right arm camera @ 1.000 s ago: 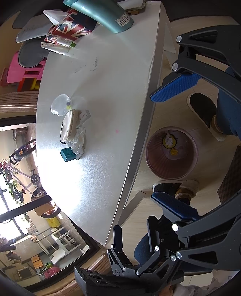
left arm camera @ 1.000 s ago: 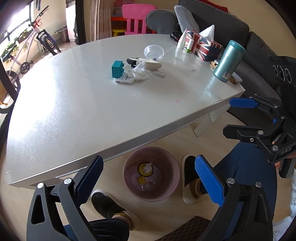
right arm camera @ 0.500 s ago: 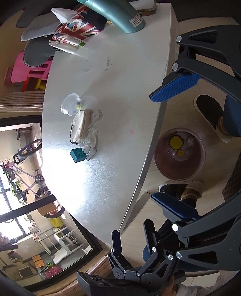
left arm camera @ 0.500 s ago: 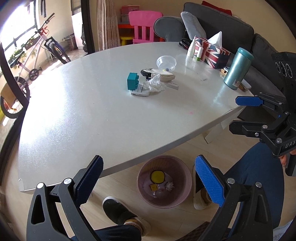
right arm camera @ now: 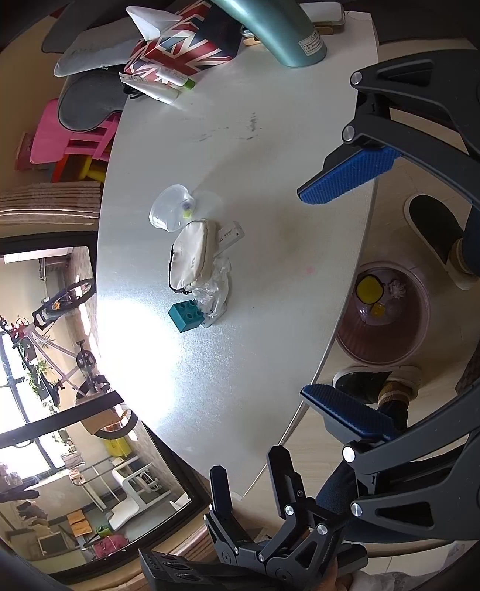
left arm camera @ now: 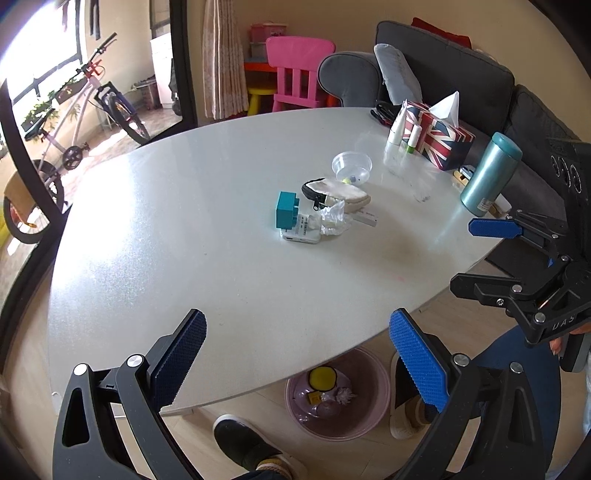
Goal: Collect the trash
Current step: 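Move the left gripper back over the table toward the teal block, then grasp the teal toy block with the left gripper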
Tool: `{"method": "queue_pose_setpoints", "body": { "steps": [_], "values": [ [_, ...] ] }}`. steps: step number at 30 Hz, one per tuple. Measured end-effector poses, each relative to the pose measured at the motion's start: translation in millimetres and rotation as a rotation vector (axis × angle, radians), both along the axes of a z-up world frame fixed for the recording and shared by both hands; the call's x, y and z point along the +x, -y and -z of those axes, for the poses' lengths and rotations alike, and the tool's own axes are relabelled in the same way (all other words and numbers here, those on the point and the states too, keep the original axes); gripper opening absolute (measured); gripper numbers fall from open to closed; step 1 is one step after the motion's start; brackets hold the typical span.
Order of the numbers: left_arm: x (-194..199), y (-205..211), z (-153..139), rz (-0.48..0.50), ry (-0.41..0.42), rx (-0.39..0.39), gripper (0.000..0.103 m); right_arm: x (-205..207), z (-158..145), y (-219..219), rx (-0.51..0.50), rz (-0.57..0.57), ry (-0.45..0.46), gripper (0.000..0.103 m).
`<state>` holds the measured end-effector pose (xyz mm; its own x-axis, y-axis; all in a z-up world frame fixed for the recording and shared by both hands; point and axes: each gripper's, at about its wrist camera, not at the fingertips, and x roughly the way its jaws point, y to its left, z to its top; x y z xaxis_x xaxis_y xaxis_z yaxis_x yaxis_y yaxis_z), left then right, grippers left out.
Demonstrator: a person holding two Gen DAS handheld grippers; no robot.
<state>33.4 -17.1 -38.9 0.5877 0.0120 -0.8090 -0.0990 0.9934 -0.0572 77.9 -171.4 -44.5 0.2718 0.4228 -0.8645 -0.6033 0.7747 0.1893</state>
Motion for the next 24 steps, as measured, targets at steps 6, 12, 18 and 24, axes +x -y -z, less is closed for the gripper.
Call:
{"method": "queue_pose_setpoints", "body": {
  "steps": [6, 12, 18, 24],
  "values": [
    [25.1, -7.8, -3.7, 0.002, 0.002, -0.029, 0.096, 8.2, 4.6, -1.2, 0.001, 0.004, -0.009, 0.096],
    [53.4, -14.7, 0.9, 0.004, -0.016, -0.038, 0.096, 11.6, 9.1, 0.8, 0.001, 0.010, -0.018, 0.096],
    [81.7, -24.3, 11.3, 0.001, -0.049, -0.036, 0.096, 12.0, 13.2, 3.9, 0.003, 0.013, -0.024, 0.096],
    [104.7, -34.1, 20.7, 0.004, -0.065, -0.052, 0.096, 12.0, 17.3, 7.8, 0.001, 0.018, -0.031, 0.096]
  ]
}}
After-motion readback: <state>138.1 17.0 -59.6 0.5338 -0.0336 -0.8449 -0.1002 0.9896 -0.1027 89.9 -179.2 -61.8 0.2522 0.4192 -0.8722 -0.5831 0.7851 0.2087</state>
